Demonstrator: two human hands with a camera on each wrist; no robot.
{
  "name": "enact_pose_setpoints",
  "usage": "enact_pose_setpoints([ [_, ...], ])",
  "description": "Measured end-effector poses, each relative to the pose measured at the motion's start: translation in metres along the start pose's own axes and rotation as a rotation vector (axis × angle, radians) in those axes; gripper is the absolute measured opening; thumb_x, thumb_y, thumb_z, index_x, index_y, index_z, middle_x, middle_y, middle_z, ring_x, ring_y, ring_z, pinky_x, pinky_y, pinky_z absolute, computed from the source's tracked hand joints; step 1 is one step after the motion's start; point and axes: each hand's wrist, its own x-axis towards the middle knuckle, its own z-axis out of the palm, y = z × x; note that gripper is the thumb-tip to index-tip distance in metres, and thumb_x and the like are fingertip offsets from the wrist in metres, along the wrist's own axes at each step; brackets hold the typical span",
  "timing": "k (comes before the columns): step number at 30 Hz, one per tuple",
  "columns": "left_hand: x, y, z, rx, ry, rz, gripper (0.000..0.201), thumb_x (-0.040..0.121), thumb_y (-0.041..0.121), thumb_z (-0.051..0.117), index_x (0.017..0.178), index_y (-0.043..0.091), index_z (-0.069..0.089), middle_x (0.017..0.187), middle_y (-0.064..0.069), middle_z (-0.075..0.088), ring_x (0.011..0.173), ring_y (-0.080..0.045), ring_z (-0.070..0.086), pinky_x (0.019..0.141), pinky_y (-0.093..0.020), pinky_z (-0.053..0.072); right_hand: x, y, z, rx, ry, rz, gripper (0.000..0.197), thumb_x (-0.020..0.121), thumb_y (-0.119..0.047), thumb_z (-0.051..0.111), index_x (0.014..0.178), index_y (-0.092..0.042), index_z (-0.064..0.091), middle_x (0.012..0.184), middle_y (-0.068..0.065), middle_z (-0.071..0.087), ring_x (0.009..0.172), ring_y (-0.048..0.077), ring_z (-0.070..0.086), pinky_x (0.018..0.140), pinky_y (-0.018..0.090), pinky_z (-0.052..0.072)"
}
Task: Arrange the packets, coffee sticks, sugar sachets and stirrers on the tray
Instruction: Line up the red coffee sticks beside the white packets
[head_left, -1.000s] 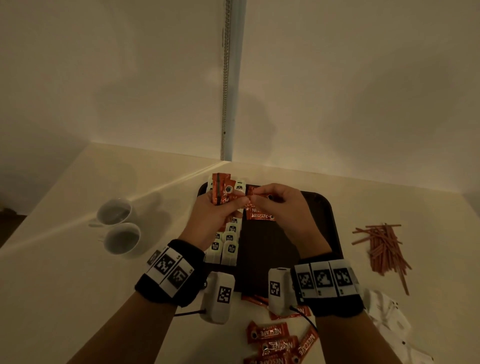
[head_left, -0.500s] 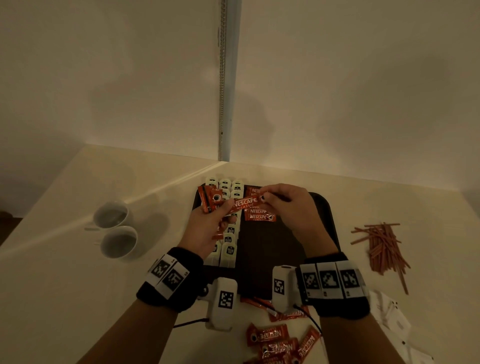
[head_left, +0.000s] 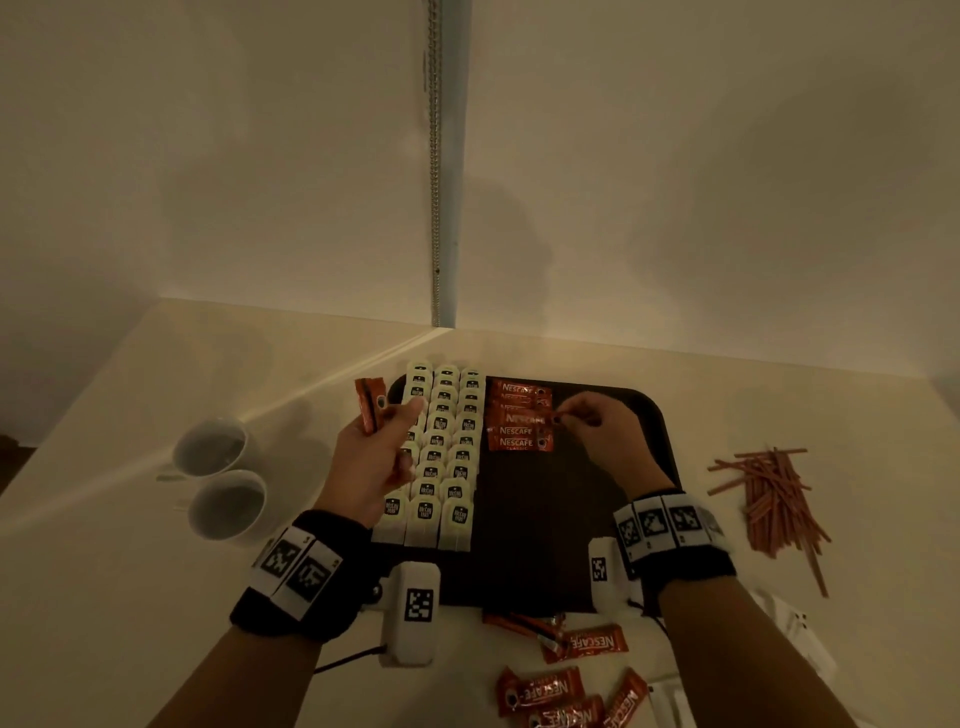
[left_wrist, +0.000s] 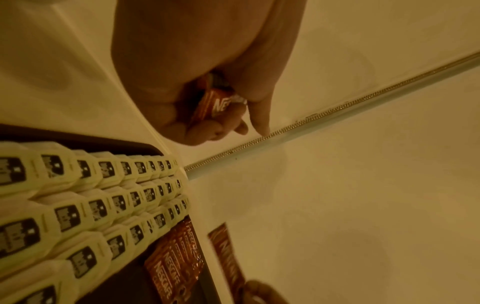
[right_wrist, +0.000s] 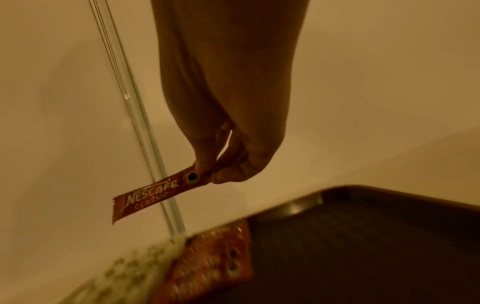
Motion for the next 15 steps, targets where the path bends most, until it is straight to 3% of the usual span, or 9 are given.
enact_pose_setpoints([
  [6,0.005,0.002,-0.011,-0.021,-0.004,-0.094,0.015,0.092,0.02,0.058,0.081,0.021,0.048,0.054,0.005,0.037,0.04,-0.008,0.031,0.046,-0.024,0.029,0.012,0.047,0.025,-0.092,-0.121,0.161,0.012,0.088,-0.008,0.06,0.095,-0.017,0.063,0.099,-0.005,0.061,0.098,0.011,0.055,0.094,0.031,0.046],
  [15,0.007,0.001,-0.016,0.0,0.008,-0.115,0.006,0.092,0.016,0.056,0.087,0.018,0.054,0.052,0.006,0.038,0.041,-0.008,0.032,0.043,-0.022,0.03,0.024,0.056,0.046,-0.059,0.0,0.266,0.014,0.087,-0.01,0.063,0.099,-0.016,0.064,0.109,0.003,0.063,0.104,0.014,0.057,0.094,0.029,0.044],
])
